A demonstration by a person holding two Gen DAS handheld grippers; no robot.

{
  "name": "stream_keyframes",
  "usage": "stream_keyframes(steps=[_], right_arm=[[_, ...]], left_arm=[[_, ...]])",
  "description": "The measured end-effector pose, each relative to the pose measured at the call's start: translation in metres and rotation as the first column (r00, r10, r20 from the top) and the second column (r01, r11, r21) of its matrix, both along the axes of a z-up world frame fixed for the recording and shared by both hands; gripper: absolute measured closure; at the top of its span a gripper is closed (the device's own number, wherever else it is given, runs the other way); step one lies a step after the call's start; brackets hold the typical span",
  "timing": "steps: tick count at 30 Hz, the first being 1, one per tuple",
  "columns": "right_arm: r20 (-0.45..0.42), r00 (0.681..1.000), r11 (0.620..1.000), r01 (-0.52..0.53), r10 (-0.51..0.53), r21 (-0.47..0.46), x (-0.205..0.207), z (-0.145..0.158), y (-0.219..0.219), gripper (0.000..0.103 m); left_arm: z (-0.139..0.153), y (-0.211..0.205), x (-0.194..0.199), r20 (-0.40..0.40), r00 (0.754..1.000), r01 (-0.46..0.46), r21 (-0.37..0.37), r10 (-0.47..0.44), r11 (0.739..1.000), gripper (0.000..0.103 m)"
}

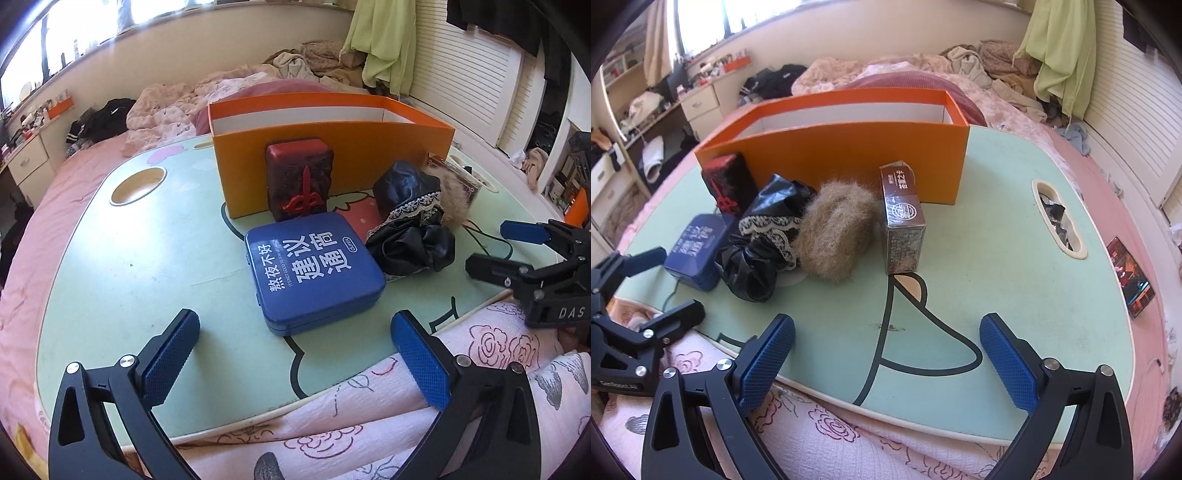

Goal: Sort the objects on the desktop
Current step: 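Lift the blue tin out and set it on the table with the left tool, then grasp the small silver round tin in the box with the right tool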

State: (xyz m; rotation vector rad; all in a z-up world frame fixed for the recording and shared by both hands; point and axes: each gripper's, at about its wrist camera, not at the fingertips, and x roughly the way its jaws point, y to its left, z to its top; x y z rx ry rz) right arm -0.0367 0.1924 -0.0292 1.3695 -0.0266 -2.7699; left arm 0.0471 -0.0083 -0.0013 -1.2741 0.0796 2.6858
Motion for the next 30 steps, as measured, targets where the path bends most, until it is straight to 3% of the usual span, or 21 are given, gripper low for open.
stream_keyframes(steps=[4, 8, 10, 13, 16, 21, 24, 27, 30], right_arm=[[-0.068, 0.998, 0.995, -0.02, 0.013, -0.095, 0.003, 0.011, 0.013, 0.052], [-0.195, 0.98, 0.985, 0.007, -0.042, -0.173, 0.003, 0.048, 0.023, 0.056], [-0.191, 0.98, 0.968, 0.006, -0.056, -0.249, -0.012, 0.068, 0.024, 0.056], [-0.115, 0.993, 0.917, -0.077, 0.034, -0.391, -0.06, 0.096, 0.01, 0.056], [-0.008, 0.987, 0.878, -0.147, 0.161, -0.456, -0.124, 0.103, -0.021, 0.056], [0.19, 0.955, 0.914, -0.141, 0.227, -0.381, -0.203, 0.069, -0.081, 0.057], [0.28, 0.932, 0.928, -0.124, 0.231, -0.351, -0.227, 0.035, -0.098, 0.07], [0.365, 0.901, 0.913, -0.073, 0.233, -0.402, -0.244, 0.008, -0.103, 0.079], [0.382, 0.899, 0.926, -0.061, 0.213, -0.373, -0.244, -0.002, -0.107, 0.087]], left_arm=[[0.001, 0.0, 0.003, -0.002, 1.0, -0.01, 0.001, 0.01, 1.0, 0.0], [0.002, 0.0, 0.003, -0.002, 1.0, -0.012, -0.001, 0.012, 1.0, 0.0], [0.002, 0.0, 0.003, -0.002, 1.0, -0.008, -0.001, 0.008, 1.0, 0.0], [0.003, 0.0, 0.002, -0.002, 1.0, -0.008, -0.001, 0.008, 1.0, 0.0], [0.003, 0.0, 0.003, -0.002, 1.0, -0.007, 0.0, 0.007, 1.0, 0.0], [0.004, -0.002, 0.002, -0.007, 1.0, -0.006, 0.003, 0.006, 1.0, 0.0], [0.004, -0.003, 0.002, -0.012, 1.0, -0.005, 0.006, 0.005, 1.0, 0.0], [0.004, -0.002, 0.002, -0.014, 1.0, -0.006, 0.007, 0.006, 1.0, 0.0], [0.003, -0.002, 0.002, -0.014, 1.0, -0.007, 0.008, 0.007, 1.0, 0.0]])
